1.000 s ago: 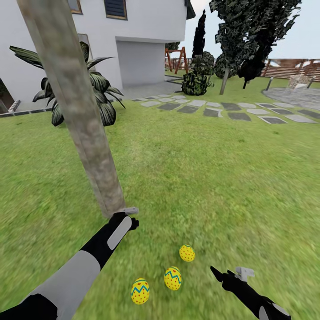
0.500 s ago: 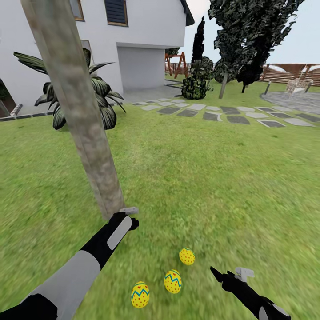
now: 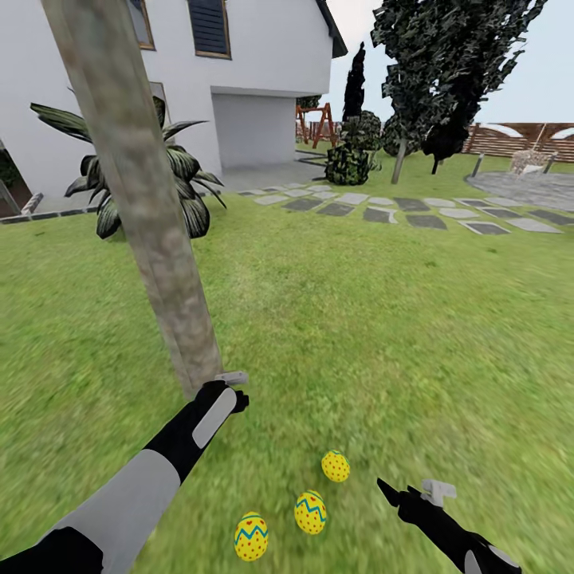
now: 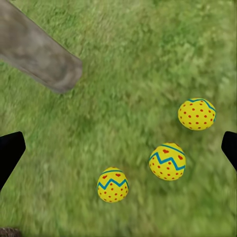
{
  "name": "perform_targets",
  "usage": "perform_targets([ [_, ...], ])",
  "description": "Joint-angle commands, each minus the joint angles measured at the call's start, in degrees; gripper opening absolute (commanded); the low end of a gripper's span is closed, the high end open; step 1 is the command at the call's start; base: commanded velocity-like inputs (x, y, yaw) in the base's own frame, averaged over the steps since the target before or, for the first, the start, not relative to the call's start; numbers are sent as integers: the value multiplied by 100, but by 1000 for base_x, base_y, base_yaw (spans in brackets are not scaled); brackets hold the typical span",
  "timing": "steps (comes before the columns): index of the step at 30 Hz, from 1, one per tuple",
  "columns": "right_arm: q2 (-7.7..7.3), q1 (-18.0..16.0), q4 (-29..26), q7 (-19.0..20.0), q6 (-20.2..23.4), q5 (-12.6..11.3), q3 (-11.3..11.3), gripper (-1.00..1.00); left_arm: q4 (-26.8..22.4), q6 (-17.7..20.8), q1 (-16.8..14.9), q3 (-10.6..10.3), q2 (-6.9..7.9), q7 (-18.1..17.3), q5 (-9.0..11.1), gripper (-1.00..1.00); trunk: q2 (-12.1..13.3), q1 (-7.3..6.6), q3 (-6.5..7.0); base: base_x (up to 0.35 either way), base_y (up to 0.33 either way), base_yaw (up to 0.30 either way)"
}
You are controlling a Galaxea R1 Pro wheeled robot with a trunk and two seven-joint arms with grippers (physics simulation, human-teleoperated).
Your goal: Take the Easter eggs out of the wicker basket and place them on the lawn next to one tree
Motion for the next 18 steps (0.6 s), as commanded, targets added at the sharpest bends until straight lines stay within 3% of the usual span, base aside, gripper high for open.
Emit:
perform_targets([
  [1, 2, -5, -4, 31, 57, -43, -15, 100, -6, 5, -6, -19, 3, 57, 58, 100, -11, 4, -4, 0, 0, 0],
  [8, -21, -5, -4, 31, 57, -55, -67, 100, 108, -5, -6, -14, 21, 38, 63, 100, -11, 4, 27, 0, 0, 0],
  [14, -32, -5, -4, 31, 57, -57, -108, 100, 719, -310, -9, -25, 44, 15, 54, 100, -11, 4, 33, 0, 0, 0],
  [18, -33, -5, -4, 31, 61, -59, -117, 100, 863, -579, 4, -26, 77, 9, 54, 100, -11, 4, 33, 0, 0, 0],
])
